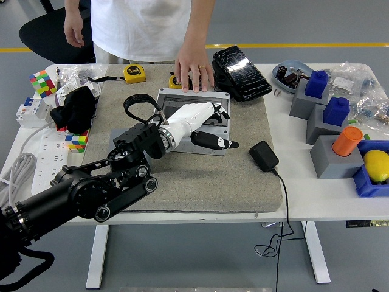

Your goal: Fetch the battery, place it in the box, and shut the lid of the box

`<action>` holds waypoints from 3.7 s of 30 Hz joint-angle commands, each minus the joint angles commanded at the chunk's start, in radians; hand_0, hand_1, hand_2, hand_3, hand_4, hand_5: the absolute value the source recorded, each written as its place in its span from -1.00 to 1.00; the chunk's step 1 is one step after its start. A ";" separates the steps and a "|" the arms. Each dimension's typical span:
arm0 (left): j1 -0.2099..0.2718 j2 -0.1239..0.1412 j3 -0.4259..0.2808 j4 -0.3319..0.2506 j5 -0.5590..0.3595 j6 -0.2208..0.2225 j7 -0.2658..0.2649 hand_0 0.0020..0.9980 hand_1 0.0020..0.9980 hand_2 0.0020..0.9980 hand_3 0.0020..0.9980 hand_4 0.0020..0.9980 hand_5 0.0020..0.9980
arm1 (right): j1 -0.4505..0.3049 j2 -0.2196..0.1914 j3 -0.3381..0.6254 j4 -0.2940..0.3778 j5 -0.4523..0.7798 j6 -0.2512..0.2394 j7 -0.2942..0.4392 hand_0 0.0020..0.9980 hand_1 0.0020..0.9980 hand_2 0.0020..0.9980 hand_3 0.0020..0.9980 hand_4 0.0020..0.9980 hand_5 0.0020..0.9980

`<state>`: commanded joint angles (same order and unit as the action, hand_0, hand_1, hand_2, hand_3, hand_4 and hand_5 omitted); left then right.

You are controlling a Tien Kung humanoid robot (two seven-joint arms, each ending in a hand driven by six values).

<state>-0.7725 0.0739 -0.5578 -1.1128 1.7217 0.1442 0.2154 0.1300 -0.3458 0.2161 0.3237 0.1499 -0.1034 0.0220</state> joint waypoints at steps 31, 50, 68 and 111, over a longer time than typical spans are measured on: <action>0.488 0.048 -0.817 -0.194 -0.009 0.112 -0.128 0.19 0.40 0.37 0.45 1.00 0.24 | 0.003 -0.005 -0.009 -0.005 0.012 0.002 -0.006 0.16 0.25 0.31 0.11 0.92 -0.04; 0.532 0.069 -0.966 -0.199 -0.227 0.086 -0.144 0.14 0.37 0.32 0.39 1.00 0.16 | 0.014 -0.014 -0.005 -0.005 0.008 -0.001 -0.010 0.16 0.25 0.31 0.11 0.92 -0.04; 0.532 0.076 -0.964 -0.195 -0.238 0.072 -0.153 0.10 0.35 0.29 0.36 1.00 0.13 | 0.020 -0.023 -0.010 -0.007 0.004 -0.003 -0.018 0.16 0.25 0.31 0.11 0.92 -0.03; 0.554 0.071 -0.983 -0.221 -0.238 0.059 -0.149 0.07 0.30 0.28 0.36 1.00 0.08 | 0.012 -0.012 0.041 -0.016 -0.012 -0.001 -0.041 0.16 0.26 0.31 0.11 0.91 -0.02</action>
<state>-0.2189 0.1444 -1.5406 -1.3337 1.4834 0.2033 0.0662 0.1418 -0.3582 0.2575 0.3078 0.1381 -0.1039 -0.0193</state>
